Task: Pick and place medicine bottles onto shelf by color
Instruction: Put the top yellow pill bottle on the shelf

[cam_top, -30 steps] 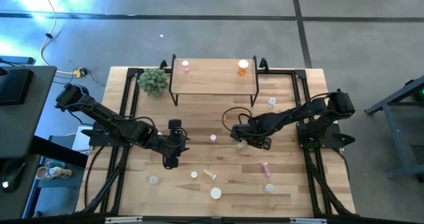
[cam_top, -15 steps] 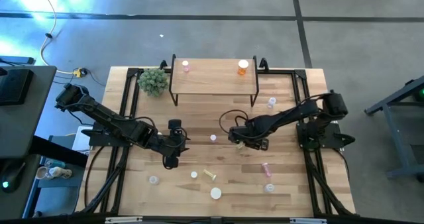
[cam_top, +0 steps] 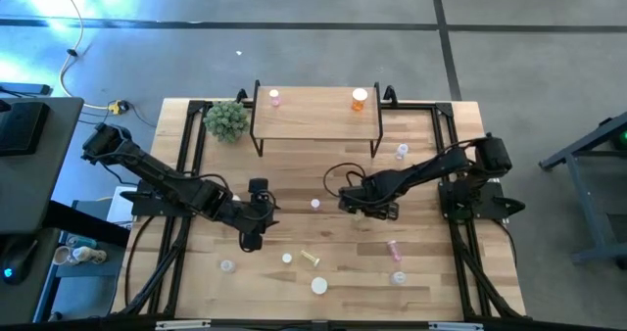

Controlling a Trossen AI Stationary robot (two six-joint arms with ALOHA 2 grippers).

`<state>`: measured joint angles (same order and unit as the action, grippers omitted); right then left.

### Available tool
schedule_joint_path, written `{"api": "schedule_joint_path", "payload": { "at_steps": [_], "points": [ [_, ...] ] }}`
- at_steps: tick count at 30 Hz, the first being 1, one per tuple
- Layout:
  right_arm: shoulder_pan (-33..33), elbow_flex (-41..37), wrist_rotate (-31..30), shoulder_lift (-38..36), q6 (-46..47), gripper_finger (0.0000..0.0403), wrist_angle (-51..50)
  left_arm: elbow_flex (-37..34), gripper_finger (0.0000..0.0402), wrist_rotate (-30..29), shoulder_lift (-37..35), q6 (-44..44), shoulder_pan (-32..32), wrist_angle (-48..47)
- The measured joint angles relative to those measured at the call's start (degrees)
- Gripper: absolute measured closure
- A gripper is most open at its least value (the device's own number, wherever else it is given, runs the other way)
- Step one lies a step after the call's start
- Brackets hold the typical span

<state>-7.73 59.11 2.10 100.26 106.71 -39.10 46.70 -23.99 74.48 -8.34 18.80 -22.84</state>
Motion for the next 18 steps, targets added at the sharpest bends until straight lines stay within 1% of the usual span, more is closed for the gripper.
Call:
{"api": "schedule_joint_path", "payload": {
  "at_steps": [3, 6, 18],
  "points": [
    [0.0, 0.0, 1.1, 0.4, -1.0, 0.0144, -1.2, 0.0, 0.0238, 0.0, 0.0, 0.0, 0.6, 0.0],
    [0.0, 0.0, 1.5, 1.0, -2.3, 0.0154, -1.6, 0.0, 0.0238, 0.0, 0.0, 0.0, 1.2, 0.0],
    [0.0, 0.0, 2.5, 1.9, -10.2, 0.0237, -1.9, 0.0, 0.0238, -0.1, 0.0, 0.0, 1.9, 0.4]
  ]
}}
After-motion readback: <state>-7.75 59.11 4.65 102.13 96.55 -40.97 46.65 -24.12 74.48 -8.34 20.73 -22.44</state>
